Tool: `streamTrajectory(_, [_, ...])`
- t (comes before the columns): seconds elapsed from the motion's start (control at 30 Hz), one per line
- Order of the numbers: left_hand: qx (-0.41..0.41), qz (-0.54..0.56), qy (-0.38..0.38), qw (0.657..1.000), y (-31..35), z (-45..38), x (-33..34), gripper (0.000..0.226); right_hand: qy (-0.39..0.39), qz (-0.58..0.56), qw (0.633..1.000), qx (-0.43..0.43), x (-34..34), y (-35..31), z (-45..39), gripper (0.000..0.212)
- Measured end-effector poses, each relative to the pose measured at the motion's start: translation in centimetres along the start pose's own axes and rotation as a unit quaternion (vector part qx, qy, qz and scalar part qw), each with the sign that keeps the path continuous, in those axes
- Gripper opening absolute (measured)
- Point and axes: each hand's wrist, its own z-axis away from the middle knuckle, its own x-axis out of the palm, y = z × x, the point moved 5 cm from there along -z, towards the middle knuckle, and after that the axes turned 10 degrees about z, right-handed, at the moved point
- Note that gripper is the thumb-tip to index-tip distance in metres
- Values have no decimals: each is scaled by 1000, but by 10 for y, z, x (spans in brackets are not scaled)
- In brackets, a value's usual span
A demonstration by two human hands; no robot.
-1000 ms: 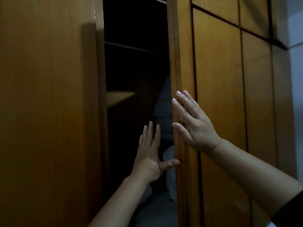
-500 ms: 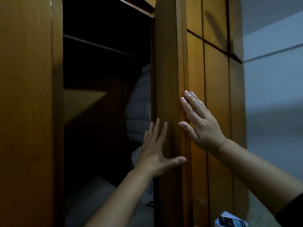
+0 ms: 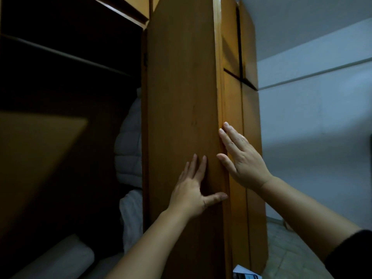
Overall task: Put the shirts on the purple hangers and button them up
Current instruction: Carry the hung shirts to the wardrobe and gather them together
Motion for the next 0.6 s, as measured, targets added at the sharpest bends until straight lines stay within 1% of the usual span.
streamTrajectory(0.13, [-19,-4,-6,1000,10,-21,25,107,-22,-20,999,20,3,23,8,62])
streamTrajectory(0.23, [-27,-11,-11,1000,17,-36,42,108,-47,-11,998,32,9,40,13,62])
streamTrajectory(0.5, [-34,-7,-11,999,26,-78,82,99,-128,26,989,70,29,87,21,61])
streamTrajectory(0.6, [-35,-19,-6,999,25,-89,93,99,-141,29,987,70,35,99,21,61])
